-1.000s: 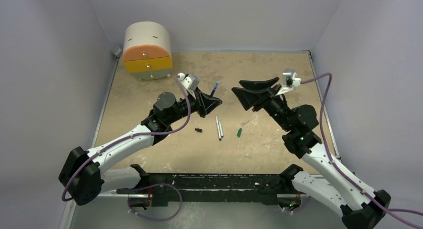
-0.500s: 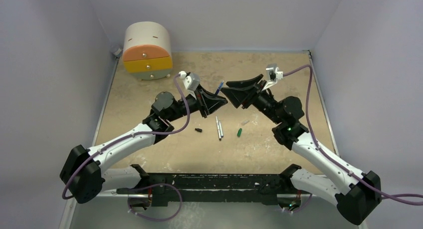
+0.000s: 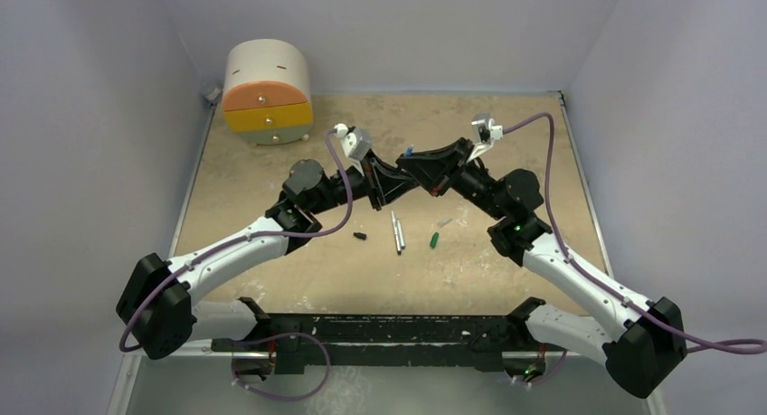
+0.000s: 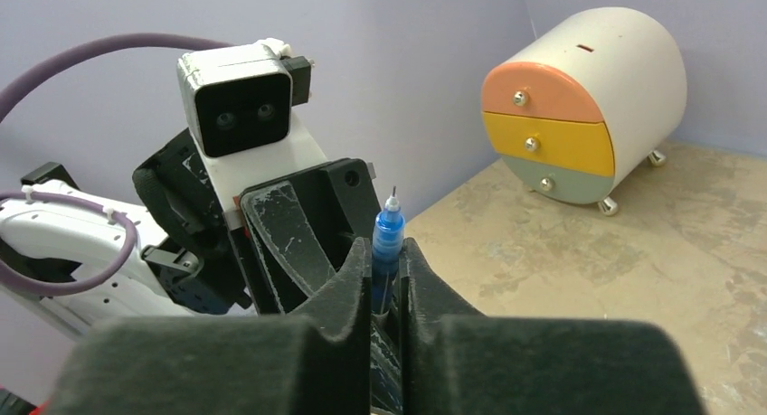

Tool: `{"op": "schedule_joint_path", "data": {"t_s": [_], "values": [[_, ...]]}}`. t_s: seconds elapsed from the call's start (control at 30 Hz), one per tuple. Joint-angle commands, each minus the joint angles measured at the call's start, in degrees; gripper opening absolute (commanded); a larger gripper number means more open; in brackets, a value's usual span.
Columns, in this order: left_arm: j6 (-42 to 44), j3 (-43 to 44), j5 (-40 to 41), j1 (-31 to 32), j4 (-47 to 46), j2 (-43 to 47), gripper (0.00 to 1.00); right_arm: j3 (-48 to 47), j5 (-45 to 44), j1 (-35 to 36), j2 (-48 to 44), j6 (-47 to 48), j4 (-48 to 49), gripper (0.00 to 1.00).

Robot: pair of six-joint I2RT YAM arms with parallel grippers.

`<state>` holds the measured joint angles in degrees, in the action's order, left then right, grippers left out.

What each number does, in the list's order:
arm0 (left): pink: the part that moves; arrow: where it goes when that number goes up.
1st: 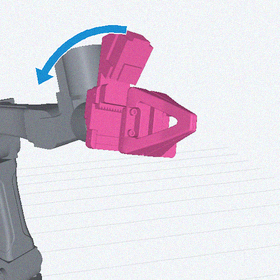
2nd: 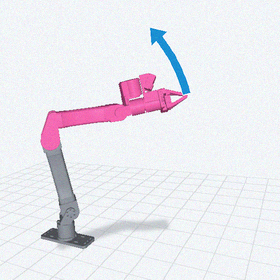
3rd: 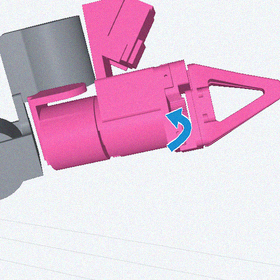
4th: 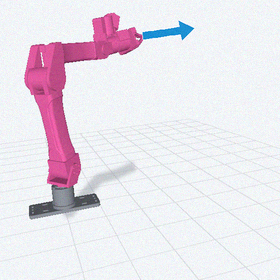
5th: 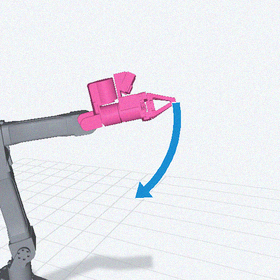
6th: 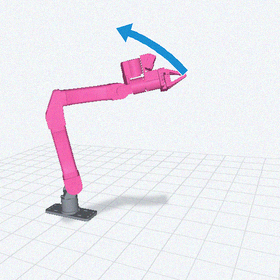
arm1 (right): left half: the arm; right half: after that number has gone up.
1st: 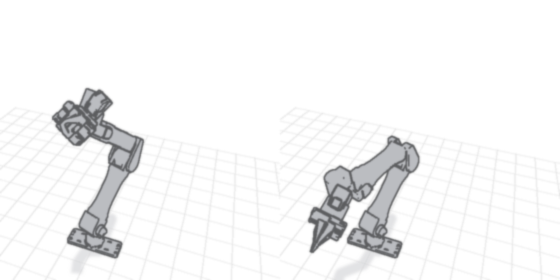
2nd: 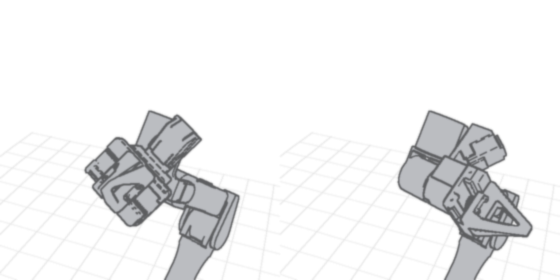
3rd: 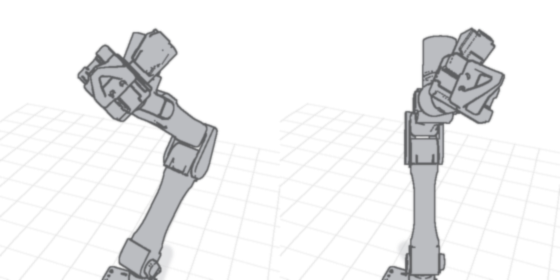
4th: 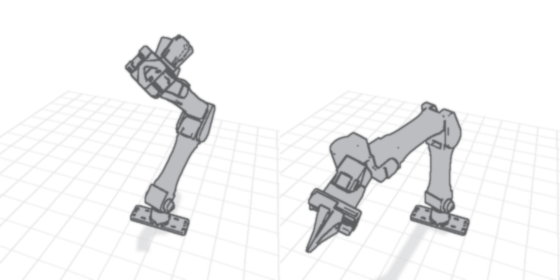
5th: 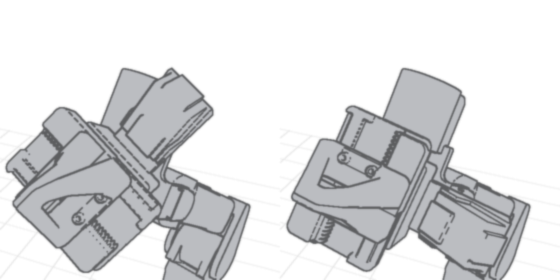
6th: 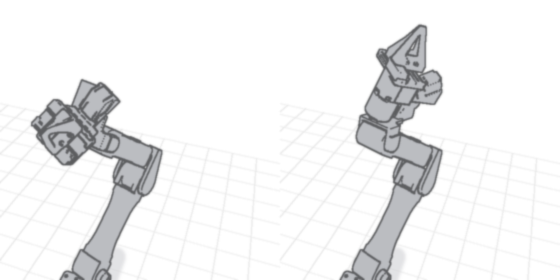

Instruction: Insert the pens into the pen caps

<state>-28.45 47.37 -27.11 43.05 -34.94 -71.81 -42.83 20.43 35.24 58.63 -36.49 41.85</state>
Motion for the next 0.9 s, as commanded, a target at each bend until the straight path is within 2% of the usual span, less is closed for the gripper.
{"op": "schedule_joint_path", "data": {"t_s": [0.0, 0.07, 0.17, 0.2, 0.33, 0.63, 0.77, 0.87], "values": [[0.22, 3.0, -1.36, 0.66, -0.72, 0.16, 0.0, -0.64, 2.76, 0.25, -0.36, -0.2, 6.14, 0.0], [0.49, 2.82, -0.79, 0.69, 0.09, 0.79, 0.01, 0.26, 3.13, 0.25, -0.92, -0.56, 6.14, 0.0], [1.03, 2.93, 0.65, 0.65, 2.21, 2.25, 0.35, 0.59, 2.33, 0.23, -2.43, -0.71, 4.71, 0.0], [1.05, 2.94, 0.66, 0.71, 2.37, 2.78, 0.39, 0.28, 1.84, 0.23, -2.95, -0.37, 3.63, 0.0], [1.1, 3.37, 0.68, 0.66, 3.25, 4.22, 0.41, -0.67, 1.49, 0.23, -3.9, 1.77, 0.53, 0.0], [0.38, 3.97, -0.01, 0.72, 2.93, 5.26, 0.37, -0.78, -0.04, 0.22, -5.05, 4.27, -2.59, 0.0], [0.45, 4.26, -1.02, 0.72, 3.05, 4.79, 0.18, -0.65, -0.39, 0.26, -6.06, 4.84, -3.3, 0.0], [0.4, 4.34, -2.01, 0.68, 3.32, 4.3, 0.0, -0.81, -0.68, 0.21, -6.74, 5.22, -4.03, 0.0]]}}
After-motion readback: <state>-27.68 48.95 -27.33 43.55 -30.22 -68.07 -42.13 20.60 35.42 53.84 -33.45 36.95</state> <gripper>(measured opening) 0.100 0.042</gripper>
